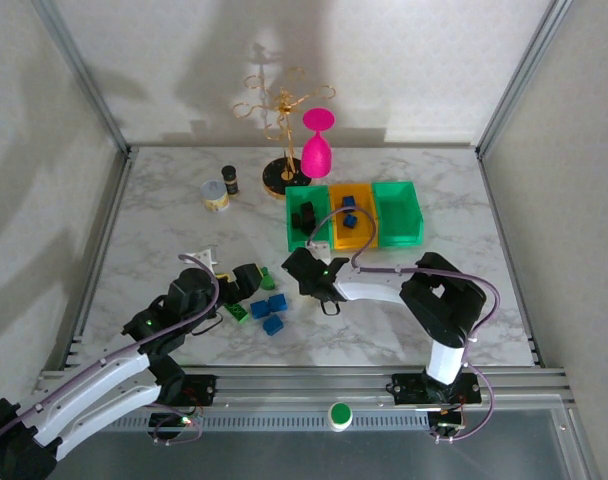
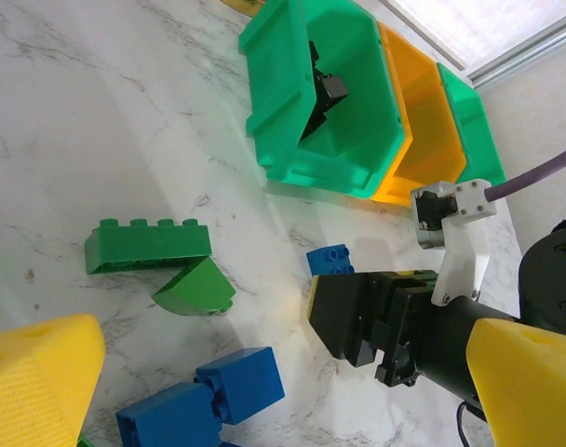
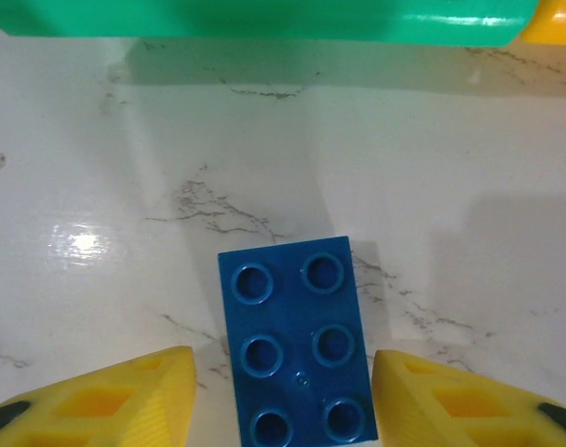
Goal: Sort the legos into containers by color
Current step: Pick up the lego from the center of the table.
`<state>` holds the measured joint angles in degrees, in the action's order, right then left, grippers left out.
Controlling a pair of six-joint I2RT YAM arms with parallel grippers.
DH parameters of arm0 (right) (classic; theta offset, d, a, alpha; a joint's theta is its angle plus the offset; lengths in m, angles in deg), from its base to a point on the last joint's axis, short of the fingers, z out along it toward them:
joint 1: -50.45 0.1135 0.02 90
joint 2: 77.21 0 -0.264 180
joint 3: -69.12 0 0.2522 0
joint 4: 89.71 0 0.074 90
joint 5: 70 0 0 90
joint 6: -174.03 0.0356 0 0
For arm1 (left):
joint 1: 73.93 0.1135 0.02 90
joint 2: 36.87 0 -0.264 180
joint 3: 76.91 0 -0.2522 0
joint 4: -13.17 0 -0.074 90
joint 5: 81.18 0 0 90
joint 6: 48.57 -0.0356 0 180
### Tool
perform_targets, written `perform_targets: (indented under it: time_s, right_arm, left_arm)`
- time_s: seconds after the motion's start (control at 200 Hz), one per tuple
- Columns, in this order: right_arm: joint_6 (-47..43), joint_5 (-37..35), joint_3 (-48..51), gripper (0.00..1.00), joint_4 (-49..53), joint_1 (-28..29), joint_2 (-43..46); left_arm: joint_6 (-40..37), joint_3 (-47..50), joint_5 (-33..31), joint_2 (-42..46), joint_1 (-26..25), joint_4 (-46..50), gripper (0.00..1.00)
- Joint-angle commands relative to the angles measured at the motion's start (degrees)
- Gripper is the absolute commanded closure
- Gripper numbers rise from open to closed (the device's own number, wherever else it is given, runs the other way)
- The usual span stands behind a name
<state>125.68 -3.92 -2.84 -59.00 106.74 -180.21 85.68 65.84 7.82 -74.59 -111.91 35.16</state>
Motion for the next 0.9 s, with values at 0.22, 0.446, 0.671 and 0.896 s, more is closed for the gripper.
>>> perform_targets:
  time_s: [0.22,0.446,0.671,0.896]
  right_arm:
    - [-4.41,1.36,-2.17,0.64,0.01,-1.1,-2.3]
    - [-5.17,3.53,-0.84,0.7,1.01,-1.09,2.71]
    - [-4.78,3.67,1.04,0.68,6.35,-2.25,13.3]
    - [-9.89,5.29,-0.91,0.66,6.46,-11.43,16.18]
  left_arm:
    - [0.51,-0.32,0.12,-1.64,0.62,-2.22,0.0]
    - [0.5,-0.92,0.73,-1.4,0.62,-2.14,0.0]
    - [-0.36,-3.52,2.52,-4.46,0.62,-3.78,0.0]
    - [-1.3,-6.7,3.63,-10.08,0.54,-8.59,0.0]
